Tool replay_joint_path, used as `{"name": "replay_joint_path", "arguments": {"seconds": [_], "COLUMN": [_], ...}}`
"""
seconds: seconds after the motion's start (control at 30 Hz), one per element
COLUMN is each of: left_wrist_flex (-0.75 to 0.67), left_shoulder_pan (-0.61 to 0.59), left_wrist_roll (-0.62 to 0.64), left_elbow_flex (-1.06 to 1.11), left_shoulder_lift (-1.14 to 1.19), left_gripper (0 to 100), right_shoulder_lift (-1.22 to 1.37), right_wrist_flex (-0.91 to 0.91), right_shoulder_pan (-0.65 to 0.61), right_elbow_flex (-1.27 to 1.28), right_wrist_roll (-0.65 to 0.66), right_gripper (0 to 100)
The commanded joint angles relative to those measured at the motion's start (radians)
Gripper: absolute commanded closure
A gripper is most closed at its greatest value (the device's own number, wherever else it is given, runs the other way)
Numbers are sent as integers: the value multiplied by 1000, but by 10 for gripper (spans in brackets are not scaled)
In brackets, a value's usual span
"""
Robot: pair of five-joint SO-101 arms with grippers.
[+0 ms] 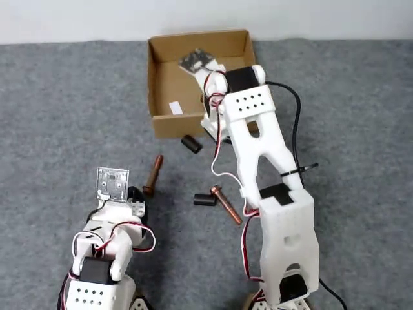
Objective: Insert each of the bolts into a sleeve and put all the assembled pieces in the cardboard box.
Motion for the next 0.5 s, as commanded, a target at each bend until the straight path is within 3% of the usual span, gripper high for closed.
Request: {"name": "replay_joint_path", "arguments": {"seconds": [0.0,0.47], "left_wrist_flex": [8,8], "left_shoulder_pan": [-3,-3], "left_wrist_roll": [6,6], "left_elbow_flex": [-4,-4], "left_shoulder_lift": [-2,-2], "left_gripper": [994,994], "right_shoulder_lift": [38,203], "right_wrist_flex": [19,-179], "right_shoulder_pan": [35,70], "right_elbow_flex": [-26,-28], "right_wrist_roll": [63,245], "right_gripper": [827,827]}}
